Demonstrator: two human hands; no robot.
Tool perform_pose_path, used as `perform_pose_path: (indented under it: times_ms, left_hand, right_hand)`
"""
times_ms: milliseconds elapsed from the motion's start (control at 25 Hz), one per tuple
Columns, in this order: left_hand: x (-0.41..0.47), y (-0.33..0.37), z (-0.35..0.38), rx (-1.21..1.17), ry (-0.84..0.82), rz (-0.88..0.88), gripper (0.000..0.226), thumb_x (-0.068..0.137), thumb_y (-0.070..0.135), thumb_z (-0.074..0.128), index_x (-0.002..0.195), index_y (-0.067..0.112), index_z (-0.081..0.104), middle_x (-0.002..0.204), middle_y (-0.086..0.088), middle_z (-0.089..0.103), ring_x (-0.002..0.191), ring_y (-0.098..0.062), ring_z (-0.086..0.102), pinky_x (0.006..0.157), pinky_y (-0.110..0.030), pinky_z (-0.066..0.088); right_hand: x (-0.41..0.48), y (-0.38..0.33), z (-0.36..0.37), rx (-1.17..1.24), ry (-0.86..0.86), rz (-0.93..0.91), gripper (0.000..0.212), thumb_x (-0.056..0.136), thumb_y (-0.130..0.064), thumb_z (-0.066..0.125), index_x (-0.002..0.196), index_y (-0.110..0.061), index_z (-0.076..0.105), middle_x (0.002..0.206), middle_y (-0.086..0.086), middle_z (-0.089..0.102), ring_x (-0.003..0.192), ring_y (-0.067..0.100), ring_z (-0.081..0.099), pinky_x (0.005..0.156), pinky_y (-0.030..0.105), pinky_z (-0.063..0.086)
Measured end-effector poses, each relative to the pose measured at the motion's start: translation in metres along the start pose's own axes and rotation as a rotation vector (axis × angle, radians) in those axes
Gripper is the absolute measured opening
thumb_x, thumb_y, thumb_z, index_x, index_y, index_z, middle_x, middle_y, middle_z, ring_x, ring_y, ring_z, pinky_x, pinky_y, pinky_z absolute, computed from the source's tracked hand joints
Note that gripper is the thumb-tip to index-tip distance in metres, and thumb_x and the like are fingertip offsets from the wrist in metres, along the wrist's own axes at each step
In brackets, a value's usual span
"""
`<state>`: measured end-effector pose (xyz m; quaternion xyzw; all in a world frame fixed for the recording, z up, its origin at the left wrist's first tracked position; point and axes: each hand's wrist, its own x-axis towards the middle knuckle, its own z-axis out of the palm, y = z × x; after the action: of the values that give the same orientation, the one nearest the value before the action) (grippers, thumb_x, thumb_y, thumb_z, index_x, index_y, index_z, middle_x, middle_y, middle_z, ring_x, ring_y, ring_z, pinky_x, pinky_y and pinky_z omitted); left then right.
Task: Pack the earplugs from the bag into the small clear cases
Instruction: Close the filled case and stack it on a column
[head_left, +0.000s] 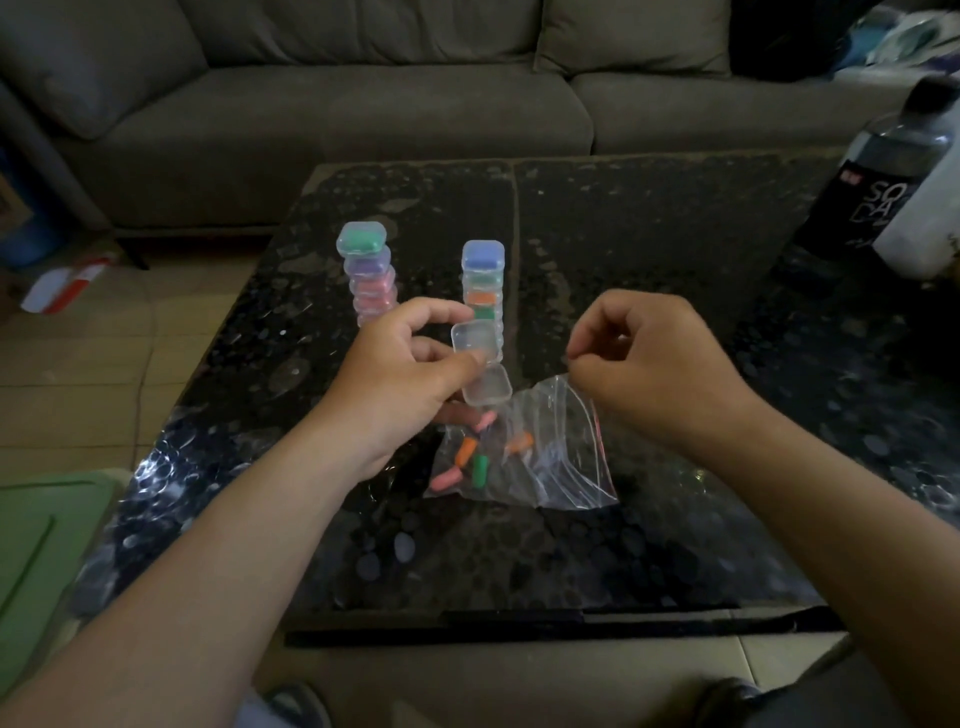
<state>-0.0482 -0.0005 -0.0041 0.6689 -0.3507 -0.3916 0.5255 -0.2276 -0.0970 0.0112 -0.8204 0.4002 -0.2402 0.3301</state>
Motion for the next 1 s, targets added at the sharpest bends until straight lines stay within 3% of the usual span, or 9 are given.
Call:
perform_pose_path:
  times_ms: [160,240,440,600,760,1000]
  left_hand:
    - [-0.001,-0.009,-0.004,0.137,-0.031,-0.055,0.027,0.095,0.008,0.070,0.112,0.028,0.064,0.082,-0.008,0.078,0.075,-0.020,0.078,0.063,-0.036,0.062]
    - [0.001,-0.012,-0.004,0.153,-0.037,-0.088,0.026,0.095,0.008,0.071,0.110,0.028,0.065,0.084,-0.009,0.078,0.077,-0.021,0.078,0.064,-0.038,0.063]
    - [0.002,-0.018,0.000,0.154,-0.058,-0.117,0.025,0.094,0.007,0.071,0.110,0.025,0.064,0.078,-0.008,0.077,0.075,-0.021,0.078,0.062,-0.035,0.062]
    - [0.005,-0.021,0.001,0.181,-0.055,-0.121,0.029,0.094,0.006,0.071,0.112,0.027,0.063,0.078,-0.005,0.077,0.077,-0.020,0.078,0.064,-0.036,0.063]
    - [0.006,-0.021,0.000,0.201,-0.069,-0.118,0.030,0.093,0.007,0.072,0.114,0.027,0.063,0.081,-0.006,0.078,0.079,-0.020,0.078,0.068,-0.039,0.064]
    - [0.008,-0.022,0.000,0.226,-0.077,-0.119,0.031,0.093,0.006,0.072,0.115,0.027,0.063,0.084,-0.007,0.078,0.079,-0.021,0.078,0.068,-0.040,0.065]
  right_hand:
    - [-0.003,0.004,-0.001,-0.185,-0.298,0.121,0.017,0.086,-0.010,0.073,0.078,-0.024,0.067,0.080,-0.004,0.069,0.068,0.006,0.069,0.062,0.021,0.060]
    - [-0.004,0.005,0.004,-0.208,-0.349,0.113,0.018,0.087,-0.013,0.072,0.076,-0.026,0.069,0.075,-0.006,0.070,0.065,0.003,0.069,0.062,0.019,0.059]
    - [-0.003,0.012,0.023,-0.207,-0.360,0.052,0.012,0.090,-0.021,0.070,0.083,-0.026,0.079,0.074,-0.009,0.072,0.068,0.006,0.067,0.063,0.025,0.058]
    - [-0.001,0.013,0.030,-0.241,-0.388,0.016,0.021,0.091,-0.023,0.069,0.074,-0.034,0.070,0.075,-0.013,0.067,0.070,0.006,0.064,0.061,0.019,0.050]
    - [0.002,0.014,0.038,-0.300,-0.388,0.007,0.007,0.092,-0.026,0.069,0.095,-0.027,0.076,0.080,-0.010,0.065,0.072,0.007,0.062,0.067,0.024,0.054]
    - [0.002,0.010,0.037,-0.314,-0.398,0.004,0.005,0.093,-0.025,0.068,0.097,-0.027,0.070,0.086,-0.008,0.065,0.077,0.008,0.062,0.070,0.026,0.055]
